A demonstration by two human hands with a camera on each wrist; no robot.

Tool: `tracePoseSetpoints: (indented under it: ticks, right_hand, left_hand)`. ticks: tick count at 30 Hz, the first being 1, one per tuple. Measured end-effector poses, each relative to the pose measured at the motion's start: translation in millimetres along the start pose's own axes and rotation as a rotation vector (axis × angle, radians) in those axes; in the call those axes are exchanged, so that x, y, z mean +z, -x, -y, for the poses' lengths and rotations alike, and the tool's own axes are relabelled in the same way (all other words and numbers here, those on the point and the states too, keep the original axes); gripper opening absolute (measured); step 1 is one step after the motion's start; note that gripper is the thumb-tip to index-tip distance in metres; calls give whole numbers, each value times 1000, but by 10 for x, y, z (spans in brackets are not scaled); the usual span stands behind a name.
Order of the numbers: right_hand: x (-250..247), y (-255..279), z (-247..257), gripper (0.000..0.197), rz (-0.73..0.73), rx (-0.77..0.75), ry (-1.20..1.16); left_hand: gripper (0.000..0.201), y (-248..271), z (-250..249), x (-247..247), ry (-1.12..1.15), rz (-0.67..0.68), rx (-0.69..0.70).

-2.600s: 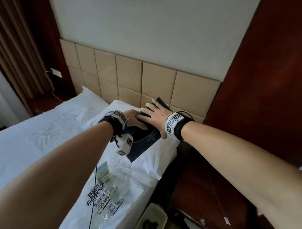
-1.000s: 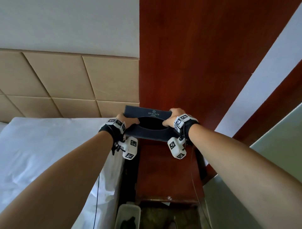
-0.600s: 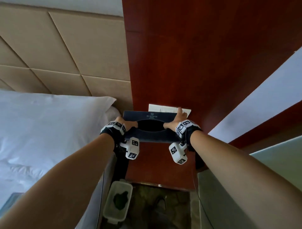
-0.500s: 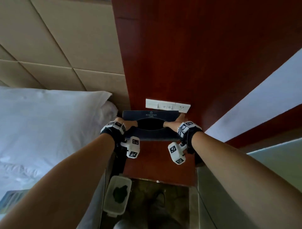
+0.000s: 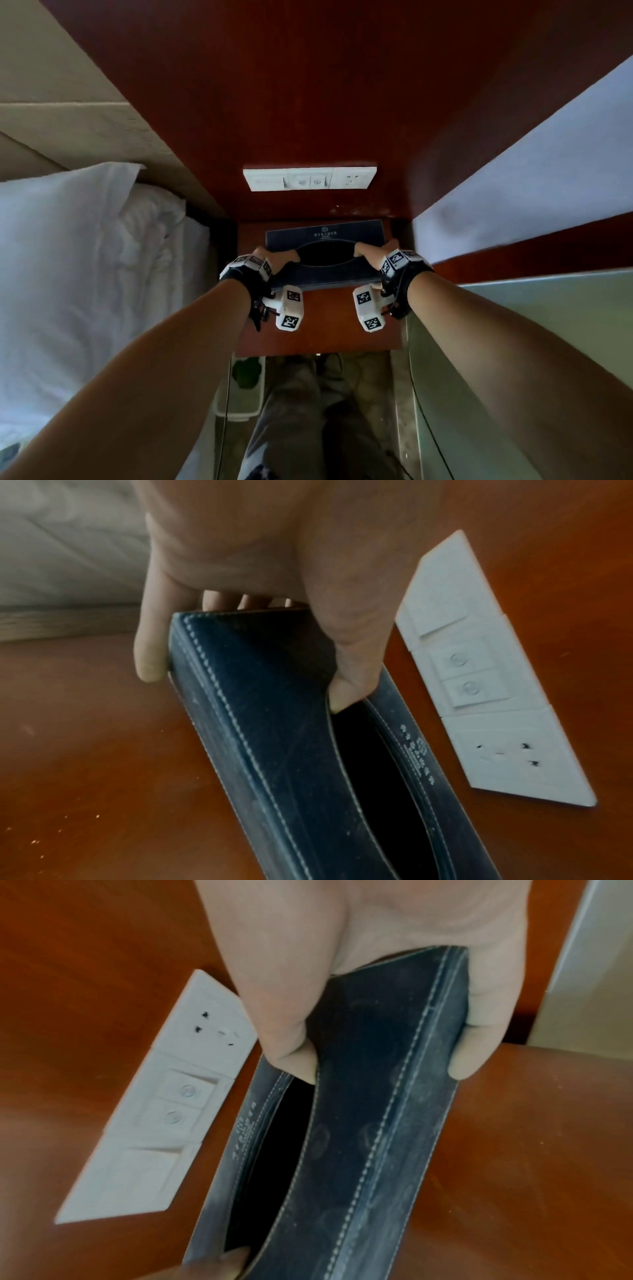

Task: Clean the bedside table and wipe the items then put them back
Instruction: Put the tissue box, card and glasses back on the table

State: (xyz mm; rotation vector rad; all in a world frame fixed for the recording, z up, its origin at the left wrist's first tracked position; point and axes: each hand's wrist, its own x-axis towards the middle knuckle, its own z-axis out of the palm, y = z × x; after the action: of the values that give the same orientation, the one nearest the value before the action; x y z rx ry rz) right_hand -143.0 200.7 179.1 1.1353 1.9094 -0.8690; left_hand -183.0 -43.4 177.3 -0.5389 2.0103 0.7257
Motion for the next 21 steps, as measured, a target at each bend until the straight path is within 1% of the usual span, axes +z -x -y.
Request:
tracePoseSetpoints:
  ticks: [4, 5, 7, 10, 13, 15, 16, 19, 21]
  right_hand:
    - [6, -375, -141, 127, -6, 102, -73]
    - [-8, -423, -163, 128, -9, 112, -68]
    - [-39, -498, -189, 124, -20, 133, -49]
    - [-25, -757, -266, 123, -35, 161, -63]
    - [-20, -947, -315, 112, -40, 157, -43]
    - [-29, -1056, -360, 102, -52, 147, 1]
    - [-19, -1133, -393, 98, -54, 144, 12]
    - [30, -1399, -459, 92, -65, 133, 12]
    - [69, -1540, -477, 94, -63, 122, 2]
  left_hand:
    - [75, -468, -121, 261, -69, 59, 3]
    - [77, -553, -162, 329, -89, 76, 7]
    - [78, -697, -229, 465, -131, 109, 3]
    - [73, -835, -333, 644, -156, 140, -10]
    - [58, -968, -418, 806, -150, 164, -11]
    - [47, -1063, -460, 909, -124, 151, -20]
    - [45, -1135, -465, 969, -112, 142, -29]
    - [43, -1342, -479, 1121, -82, 117, -32]
    - [48, -1467, -491, 1213, -40, 90, -30]
